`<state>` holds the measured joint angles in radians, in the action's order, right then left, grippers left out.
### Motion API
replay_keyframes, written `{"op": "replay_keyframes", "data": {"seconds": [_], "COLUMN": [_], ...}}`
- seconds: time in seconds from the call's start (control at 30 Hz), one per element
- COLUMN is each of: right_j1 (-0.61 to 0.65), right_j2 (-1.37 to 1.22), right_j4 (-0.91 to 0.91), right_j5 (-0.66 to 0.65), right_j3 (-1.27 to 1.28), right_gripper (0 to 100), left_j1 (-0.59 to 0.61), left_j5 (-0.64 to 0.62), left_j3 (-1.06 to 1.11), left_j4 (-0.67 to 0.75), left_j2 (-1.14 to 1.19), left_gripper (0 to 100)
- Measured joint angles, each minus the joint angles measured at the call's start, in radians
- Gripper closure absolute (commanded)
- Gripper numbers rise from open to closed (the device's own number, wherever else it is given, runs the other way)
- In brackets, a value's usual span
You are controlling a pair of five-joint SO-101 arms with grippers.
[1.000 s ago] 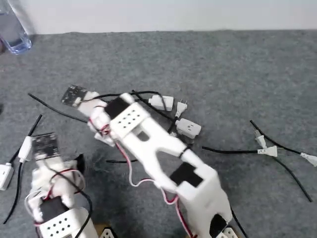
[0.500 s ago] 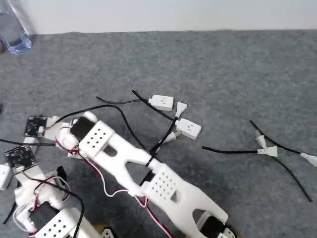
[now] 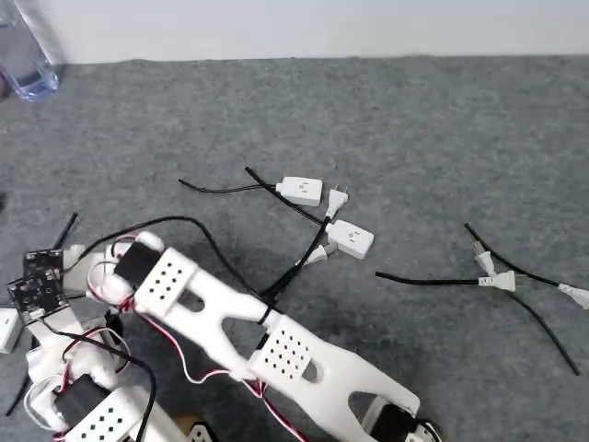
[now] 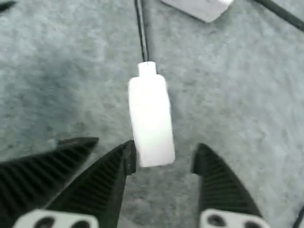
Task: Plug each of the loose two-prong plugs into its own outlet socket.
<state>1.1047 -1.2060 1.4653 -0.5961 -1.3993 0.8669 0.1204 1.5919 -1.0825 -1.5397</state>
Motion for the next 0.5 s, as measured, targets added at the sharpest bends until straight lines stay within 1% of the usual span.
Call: {"op": "replay_keyframes", "data": {"seconds": [0.07, 0.13, 0.23, 0.43, 0.5], "right_j1": [-0.006, -0.015, -0.058, -0.129, -0.150], "right_j2": [0.000, 0.000, 0.000, 0.048, 0.081], "right_j4": [0.002, 0.017, 0.075, 0.262, 0.287], "right_j5": [0.002, 0.000, 0.000, 0.000, 0.000], "right_j3": [-0.026, -0.054, -0.107, -0.222, -0.229], "right_gripper": [64.9, 63.1, 63.8, 63.8, 63.8], "left_j1": [0.000, 0.000, 0.000, 0.000, 0.000], "left_j5": [0.000, 0.000, 0.000, 0.000, 0.000], "left_j3": [0.000, 0.000, 0.000, 0.000, 0.000], "left_j4": [0.000, 0.000, 0.000, 0.000, 0.000], "left_j2": [0.000, 0.000, 0.000, 0.000, 0.000], "left_gripper": [68, 68, 68, 68, 68]}}
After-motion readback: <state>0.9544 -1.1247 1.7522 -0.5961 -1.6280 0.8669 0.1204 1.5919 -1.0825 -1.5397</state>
